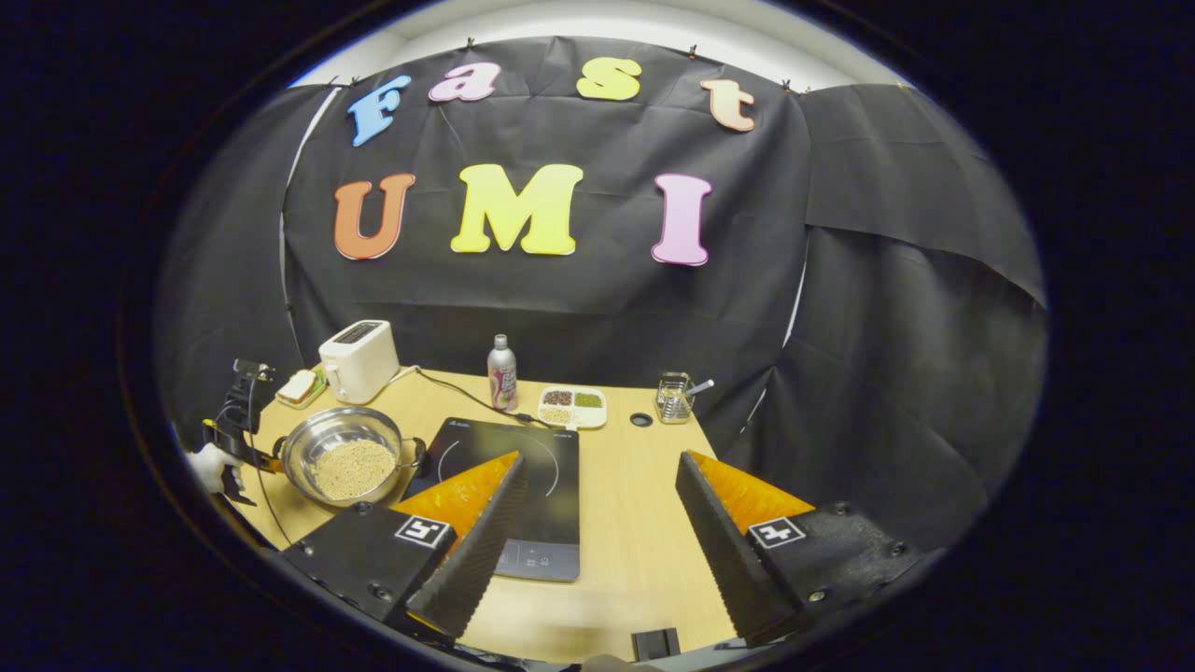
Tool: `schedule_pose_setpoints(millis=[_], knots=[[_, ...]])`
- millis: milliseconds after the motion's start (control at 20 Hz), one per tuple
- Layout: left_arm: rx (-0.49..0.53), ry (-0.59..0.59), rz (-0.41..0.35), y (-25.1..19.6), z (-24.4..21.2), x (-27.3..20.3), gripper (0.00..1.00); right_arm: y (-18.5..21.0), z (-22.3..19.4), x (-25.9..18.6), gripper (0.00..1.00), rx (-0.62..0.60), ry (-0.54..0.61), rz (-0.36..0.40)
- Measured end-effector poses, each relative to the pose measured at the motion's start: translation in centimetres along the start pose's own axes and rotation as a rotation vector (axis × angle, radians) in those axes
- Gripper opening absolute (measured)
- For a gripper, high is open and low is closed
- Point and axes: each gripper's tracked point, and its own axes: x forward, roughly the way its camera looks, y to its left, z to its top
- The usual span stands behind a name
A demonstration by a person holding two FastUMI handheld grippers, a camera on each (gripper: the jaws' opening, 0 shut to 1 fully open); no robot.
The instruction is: First push the handle of the pot to place it horizontally, then grasp the pot with both hands and set it on the induction cooktop.
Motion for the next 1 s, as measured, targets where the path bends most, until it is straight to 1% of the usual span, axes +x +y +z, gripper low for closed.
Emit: schedule_pose_setpoints(millis=[150, 550, 800, 850, 900, 1000], knots=[[-0.013, 0.000, 0.001, 0.5, 0.6, 0.5, 0.00, 0.1, -0.1, 0.0, 1.00, 0.001, 0.001, -0.005], [-0.002, -0.009, -0.001, 1.4, 2.4, 1.4, 0.00, 0.3, -0.6, -0.4, 1.00, 0.001, 0.020, -0.023], [-0.002, -0.010, -0.002, 2.0, 3.7, 2.2, 0.00, 1.3, -1.0, -0.3, 1.00, -0.008, 0.027, -0.008], [-0.001, -0.009, -0.002, 2.0, 4.0, 2.3, 0.10, 1.6, -1.0, -0.2, 1.00, -0.009, 0.031, -0.001], [0.003, -0.007, -0.003, 2.0, 4.2, 2.4, 0.00, 2.0, -0.9, 0.0, 1.00, -0.008, 0.034, 0.007], [0.010, -0.002, -0.005, 2.2, 4.6, 2.5, 0.00, 2.6, -0.8, 0.1, 1.00, -0.016, 0.035, 0.020]])
